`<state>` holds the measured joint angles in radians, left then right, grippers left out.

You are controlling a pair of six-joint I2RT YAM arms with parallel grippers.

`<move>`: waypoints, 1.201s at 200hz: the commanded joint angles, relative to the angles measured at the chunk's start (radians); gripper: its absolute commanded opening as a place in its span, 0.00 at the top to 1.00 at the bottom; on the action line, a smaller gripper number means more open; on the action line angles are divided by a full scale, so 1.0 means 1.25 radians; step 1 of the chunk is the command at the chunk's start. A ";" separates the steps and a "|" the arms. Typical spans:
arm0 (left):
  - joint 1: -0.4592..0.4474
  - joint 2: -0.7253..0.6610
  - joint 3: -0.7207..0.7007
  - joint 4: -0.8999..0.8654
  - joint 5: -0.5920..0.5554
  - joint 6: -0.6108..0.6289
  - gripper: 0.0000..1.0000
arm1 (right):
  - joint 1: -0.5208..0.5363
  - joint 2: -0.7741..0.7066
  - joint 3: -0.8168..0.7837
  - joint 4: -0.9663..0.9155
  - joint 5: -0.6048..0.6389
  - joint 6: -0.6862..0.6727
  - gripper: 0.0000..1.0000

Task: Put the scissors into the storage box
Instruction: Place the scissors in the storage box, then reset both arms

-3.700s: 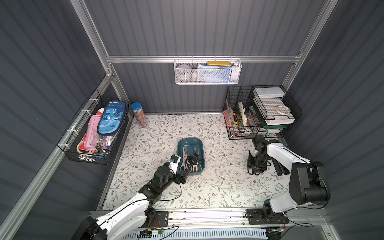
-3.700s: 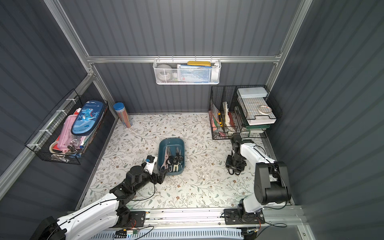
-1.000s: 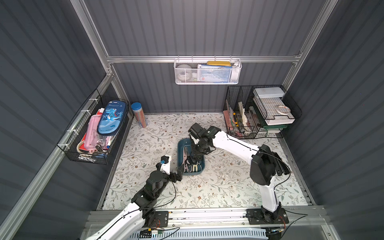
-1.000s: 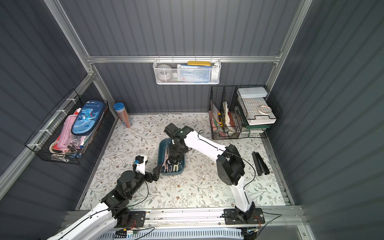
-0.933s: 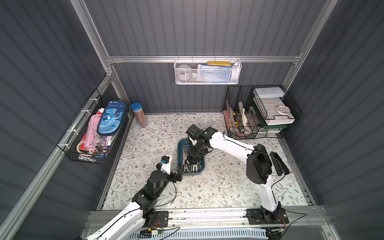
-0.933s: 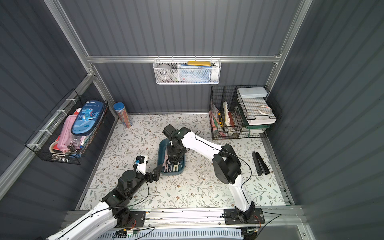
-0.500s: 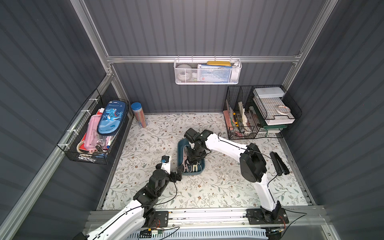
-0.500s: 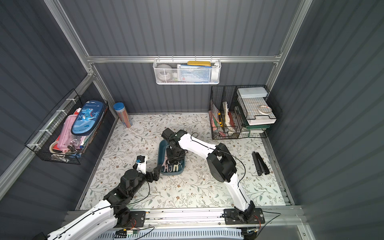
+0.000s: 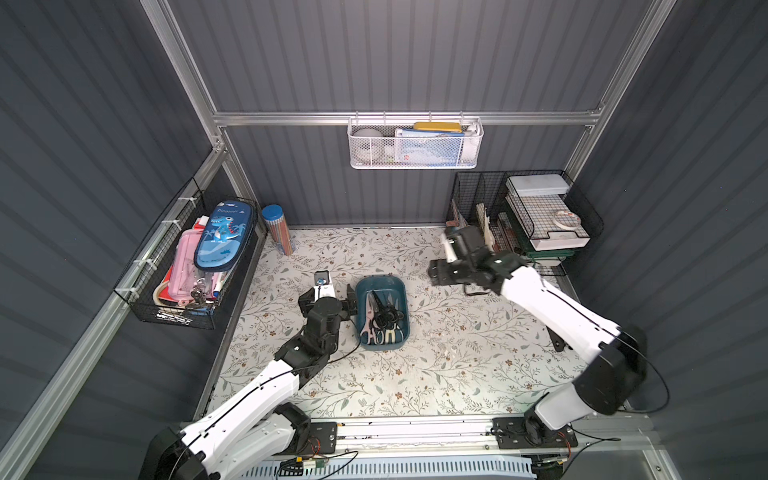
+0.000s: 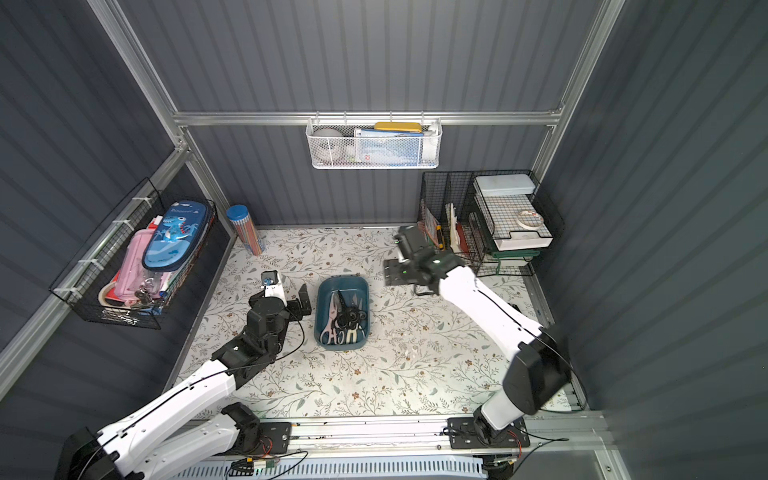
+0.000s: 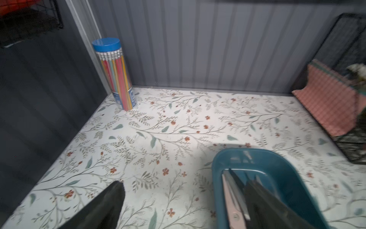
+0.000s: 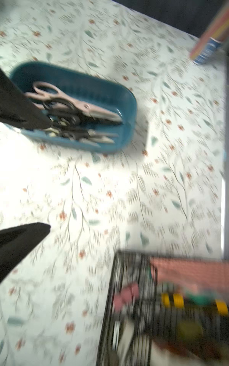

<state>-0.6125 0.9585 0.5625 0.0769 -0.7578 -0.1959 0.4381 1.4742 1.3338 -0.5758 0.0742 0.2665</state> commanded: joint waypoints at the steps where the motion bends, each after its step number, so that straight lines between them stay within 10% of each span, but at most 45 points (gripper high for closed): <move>1: 0.021 -0.013 -0.026 -0.072 -0.156 -0.045 0.01 | -0.143 -0.036 -0.142 0.092 -0.015 -0.096 0.23; 54: 0.106 -0.080 -0.264 0.202 -0.187 0.102 0.01 | -0.222 -0.108 -0.402 0.351 0.085 -0.134 0.24; 196: 0.203 0.626 -0.290 1.184 0.047 0.290 0.01 | -0.271 -0.092 -0.722 0.950 0.159 -0.178 0.21; 240: 0.224 0.634 -0.286 1.157 0.173 0.304 0.01 | -0.272 -0.055 -0.842 1.232 0.170 -0.217 0.18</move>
<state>-0.3534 1.7351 0.2127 1.4178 -0.6460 0.1585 0.1005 1.3552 0.3492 0.7025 0.2661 0.0372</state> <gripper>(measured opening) 0.994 0.814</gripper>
